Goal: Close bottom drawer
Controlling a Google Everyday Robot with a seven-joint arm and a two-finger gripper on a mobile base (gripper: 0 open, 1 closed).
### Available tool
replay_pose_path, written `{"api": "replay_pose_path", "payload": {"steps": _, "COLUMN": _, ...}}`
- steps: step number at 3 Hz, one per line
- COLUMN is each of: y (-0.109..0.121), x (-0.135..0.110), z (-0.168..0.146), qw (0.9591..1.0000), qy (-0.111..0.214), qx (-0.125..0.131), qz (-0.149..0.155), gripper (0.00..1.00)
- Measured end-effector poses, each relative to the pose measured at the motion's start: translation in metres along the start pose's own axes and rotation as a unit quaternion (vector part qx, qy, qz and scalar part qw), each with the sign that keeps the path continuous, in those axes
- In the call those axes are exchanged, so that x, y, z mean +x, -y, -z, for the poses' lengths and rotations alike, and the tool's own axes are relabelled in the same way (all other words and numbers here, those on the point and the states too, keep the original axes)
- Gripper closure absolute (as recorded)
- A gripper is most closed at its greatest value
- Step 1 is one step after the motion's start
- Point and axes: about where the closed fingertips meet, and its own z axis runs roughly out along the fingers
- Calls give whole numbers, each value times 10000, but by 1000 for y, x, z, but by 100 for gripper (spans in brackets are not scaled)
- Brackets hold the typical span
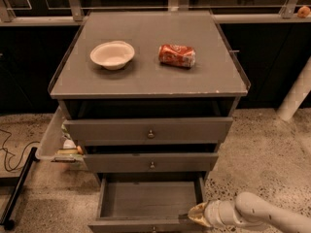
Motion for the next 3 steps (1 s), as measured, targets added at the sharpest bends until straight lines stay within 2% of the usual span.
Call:
{"api": "replay_pose_path", "payload": {"steps": 1, "y": -7, "x": 5, "z": -17, "qw": 9997, "qy": 54, "qx": -59, "qz": 247, "gripper": 100}}
{"api": "replay_pose_path", "payload": {"steps": 3, "y": -27, "x": 30, "z": -55, "qw": 9962, "qy": 243, "qx": -29, "qz": 836, "gripper": 100}}
